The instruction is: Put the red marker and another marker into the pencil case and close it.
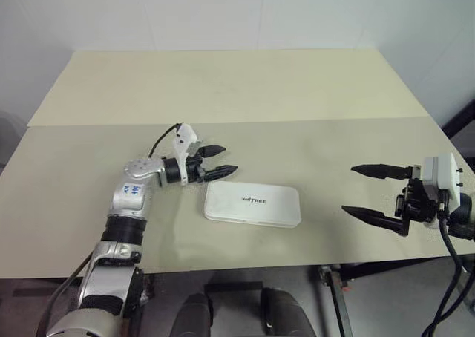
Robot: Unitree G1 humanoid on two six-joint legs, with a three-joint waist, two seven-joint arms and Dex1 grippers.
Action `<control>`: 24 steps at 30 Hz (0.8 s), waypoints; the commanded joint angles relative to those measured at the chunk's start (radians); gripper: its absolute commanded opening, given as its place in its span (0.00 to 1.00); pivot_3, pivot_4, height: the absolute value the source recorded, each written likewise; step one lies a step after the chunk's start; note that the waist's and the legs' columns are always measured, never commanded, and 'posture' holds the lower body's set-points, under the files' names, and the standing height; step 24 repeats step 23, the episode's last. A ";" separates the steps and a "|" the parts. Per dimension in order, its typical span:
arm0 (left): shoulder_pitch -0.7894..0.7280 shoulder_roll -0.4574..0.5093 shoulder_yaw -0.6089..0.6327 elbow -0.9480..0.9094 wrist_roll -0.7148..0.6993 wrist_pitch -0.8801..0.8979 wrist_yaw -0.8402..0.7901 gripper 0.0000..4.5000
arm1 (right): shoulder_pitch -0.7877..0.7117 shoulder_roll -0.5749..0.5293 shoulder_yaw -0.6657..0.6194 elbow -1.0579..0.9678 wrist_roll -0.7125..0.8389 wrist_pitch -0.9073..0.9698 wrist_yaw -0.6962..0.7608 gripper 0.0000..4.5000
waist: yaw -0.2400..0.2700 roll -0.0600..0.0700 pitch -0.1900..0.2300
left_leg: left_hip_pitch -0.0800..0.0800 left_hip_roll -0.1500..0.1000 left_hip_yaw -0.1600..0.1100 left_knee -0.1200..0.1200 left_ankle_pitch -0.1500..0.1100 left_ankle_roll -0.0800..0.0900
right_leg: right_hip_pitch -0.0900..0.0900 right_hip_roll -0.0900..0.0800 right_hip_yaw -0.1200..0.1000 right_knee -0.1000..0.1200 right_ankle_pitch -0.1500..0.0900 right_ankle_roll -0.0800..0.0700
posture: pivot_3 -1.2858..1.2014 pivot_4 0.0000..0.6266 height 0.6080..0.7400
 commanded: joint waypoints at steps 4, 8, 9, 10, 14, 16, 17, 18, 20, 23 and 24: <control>0.055 0.062 0.127 -0.142 -0.329 0.112 -0.201 0.99 | -0.057 -0.045 -0.002 0.068 -0.011 -0.032 0.056 1.00 | 0.007 0.002 0.001 | 0.000 0.000 0.000 0.000 0.000 0.000 | 0.000 0.000 0.000 0.000 0.000 -0.001 | 0.52 0.24 1.00; 0.106 0.203 0.054 -0.124 -0.273 0.067 -0.370 0.99 | -0.085 -0.054 0.020 0.095 -0.028 -0.041 0.074 1.00 | 0.004 0.002 0.001 | 0.001 0.000 0.001 0.000 0.000 0.000 | 0.000 0.000 0.000 0.000 -0.002 -0.004 | 0.52 0.24 1.00; 0.109 0.222 0.053 -0.113 -0.275 0.074 -0.377 0.99 | -0.092 -0.056 0.026 0.101 -0.032 -0.043 0.077 1.00 | 0.005 0.002 0.001 | 0.001 0.000 0.001 0.000 0.000 0.000 | 0.000 0.000 0.000 0.000 -0.003 -0.006 | 0.52 0.24 1.00; 0.113 0.240 0.043 -0.104 -0.254 0.059 -0.384 0.99 | -0.100 -0.058 0.030 0.108 -0.036 -0.046 0.081 1.00 | 0.005 0.002 0.002 | 0.001 0.000 0.001 0.000 0.000 0.000 | 0.000 0.000 0.000 0.000 -0.010 -0.017 | 0.52 0.24 1.00; 0.141 0.291 0.001 -0.108 -0.211 0.006 -0.437 0.99 | -0.131 -0.062 0.038 0.141 -0.048 -0.060 0.096 1.00 | 0.009 0.002 0.002 | 0.000 0.000 0.001 0.001 0.000 0.001 | 0.000 0.000 0.000 -0.001 -0.010 -0.017 | 0.52 0.24 1.00; 0.156 0.305 -0.007 -0.125 -0.220 0.007 -0.446 0.99 | -0.146 -0.064 0.040 0.152 -0.050 -0.066 0.097 1.00 | 0.008 0.003 0.002 | 0.000 0.000 0.001 0.001 0.000 0.001 | 0.000 0.000 0.000 -0.001 -0.010 -0.017 | 0.52 0.24 1.00; 0.166 0.309 -0.010 -0.138 -0.227 -0.005 -0.452 0.99 | -0.150 -0.065 0.038 0.159 -0.050 -0.070 0.098 1.00 | 0.008 0.003 0.002 | 0.000 0.000 0.001 0.000 0.000 0.001 | 0.000 0.000 0.000 -0.001 -0.010 -0.017 | 0.52 0.24 1.00; 0.171 0.306 -0.008 -0.140 -0.231 -0.028 -0.458 0.99 | -0.159 -0.065 0.042 0.166 -0.051 -0.071 0.099 1.00 | 0.008 0.003 0.002 | 0.000 0.001 0.001 0.000 0.000 0.001 | 0.000 0.000 0.000 -0.001 -0.010 -0.018 | 0.52 0.24 1.00; 0.176 0.306 -0.008 -0.141 -0.248 -0.052 -0.482 0.99 | -0.169 -0.065 0.045 0.176 -0.054 -0.078 0.105 1.00 | 0.008 0.003 0.002 | 0.000 0.001 0.001 0.000 0.000 0.001 | 0.000 0.000 0.000 -0.001 -0.010 -0.018 | 0.52 0.24 1.00; 0.172 0.314 -0.017 -0.131 -0.259 -0.083 -0.500 0.99 | -0.180 -0.065 0.049 0.180 -0.054 -0.082 0.108 1.00 | 0.007 0.003 0.002 | 0.000 0.001 0.001 0.000 0.000 0.001 | 0.000 0.000 0.000 -0.001 -0.010 -0.018 | 0.52 0.24 1.00; 0.172 0.314 -0.017 -0.131 -0.259 -0.083 -0.500 0.99 | -0.180 -0.065 0.049 0.180 -0.054 -0.082 0.108 1.00 | 0.007 0.003 0.002 | 0.000 0.001 0.001 0.000 0.000 0.001 | 0.000 0.000 0.000 -0.001 -0.010 -0.018 | 0.52 0.24 1.00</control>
